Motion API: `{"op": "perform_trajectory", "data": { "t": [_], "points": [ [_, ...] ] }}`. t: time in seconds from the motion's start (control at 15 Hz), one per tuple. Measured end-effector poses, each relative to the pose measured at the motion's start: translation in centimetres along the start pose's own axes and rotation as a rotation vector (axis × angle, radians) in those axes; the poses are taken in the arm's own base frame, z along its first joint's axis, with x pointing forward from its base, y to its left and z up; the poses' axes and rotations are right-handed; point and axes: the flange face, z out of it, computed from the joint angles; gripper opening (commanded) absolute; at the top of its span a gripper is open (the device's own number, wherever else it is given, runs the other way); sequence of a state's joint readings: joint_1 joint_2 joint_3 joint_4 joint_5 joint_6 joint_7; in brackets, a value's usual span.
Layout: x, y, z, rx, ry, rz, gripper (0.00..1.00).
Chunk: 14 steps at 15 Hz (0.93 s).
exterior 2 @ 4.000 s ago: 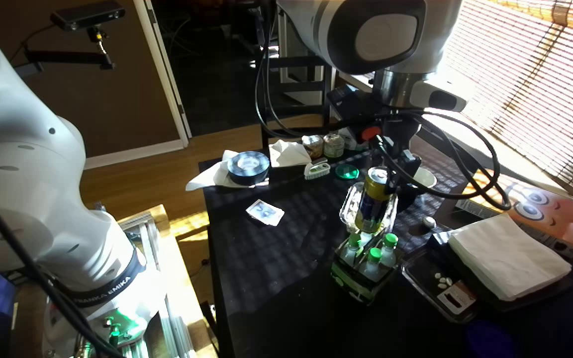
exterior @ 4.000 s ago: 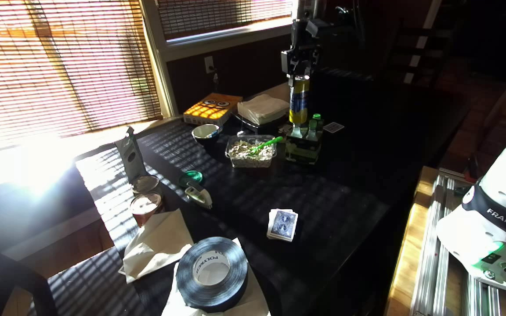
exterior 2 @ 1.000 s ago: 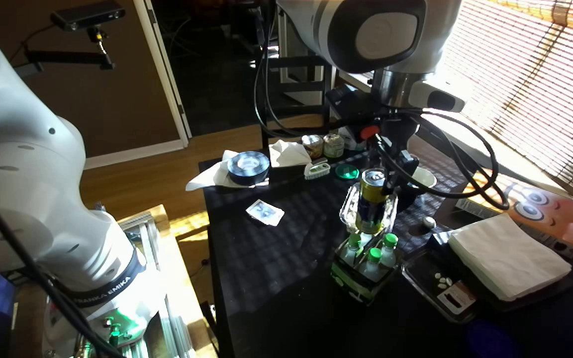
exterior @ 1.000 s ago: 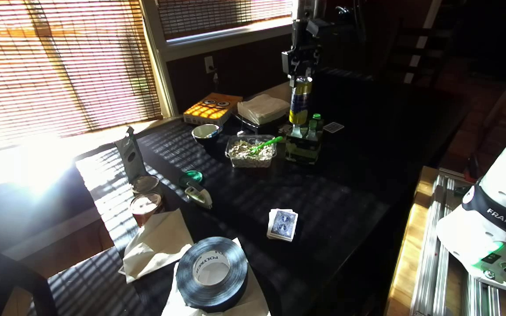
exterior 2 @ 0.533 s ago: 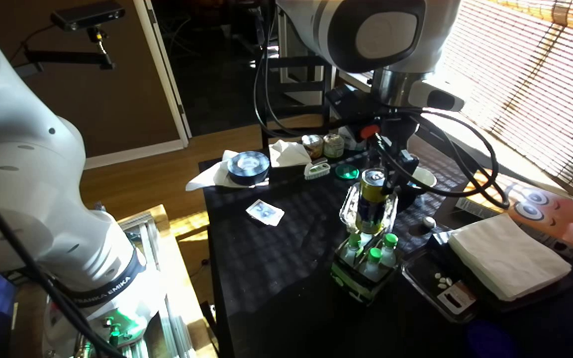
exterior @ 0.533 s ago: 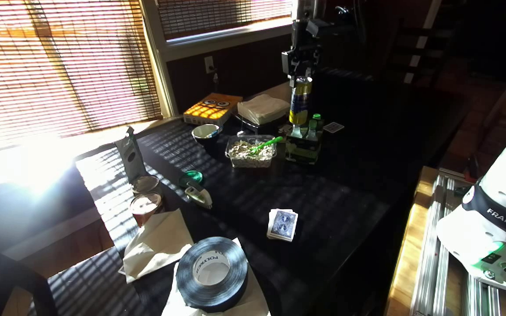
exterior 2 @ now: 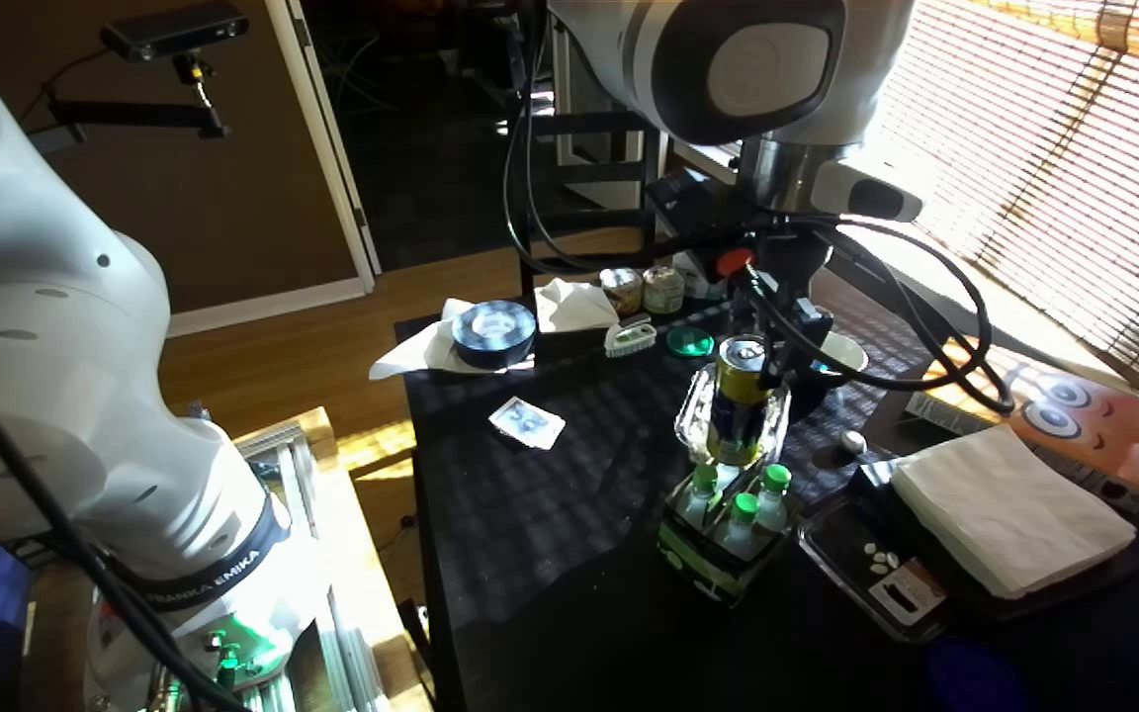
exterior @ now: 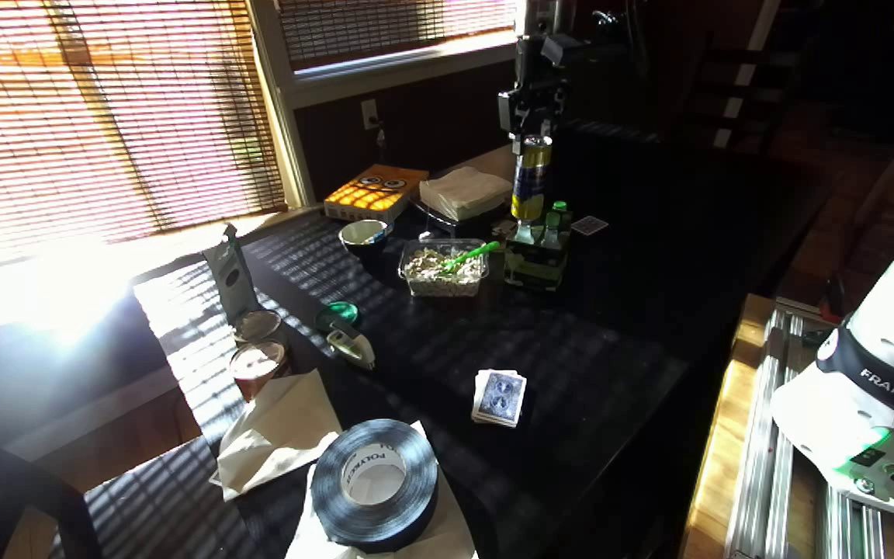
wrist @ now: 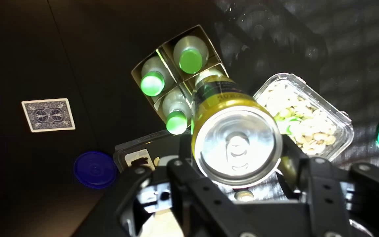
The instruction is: Put the can on one bottle
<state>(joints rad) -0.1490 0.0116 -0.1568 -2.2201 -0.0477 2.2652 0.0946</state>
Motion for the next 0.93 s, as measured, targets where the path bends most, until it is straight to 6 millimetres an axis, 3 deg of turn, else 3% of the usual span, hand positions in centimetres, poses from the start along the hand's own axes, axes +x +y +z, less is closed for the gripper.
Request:
{"op": "perform_trajectory", "data": {
  "t": [0.33, 0.4, 0.47, 0.67, 0.93],
  "points": [
    [0.01, -0.03, -0.03, -0.001, 0.0, 0.001, 0.38],
    [0.01, -0.04, -0.03, -0.001, 0.0, 0.001, 0.45],
    [0.01, -0.04, -0.03, -0.001, 0.0, 0.001, 0.88],
    [-0.02, -0.06, 0.02, -0.003, -0.003, 0.003, 0.99],
    [-0.06, -0.05, 0.05, -0.006, -0.006, 0.007, 1.0]
  ]
}}
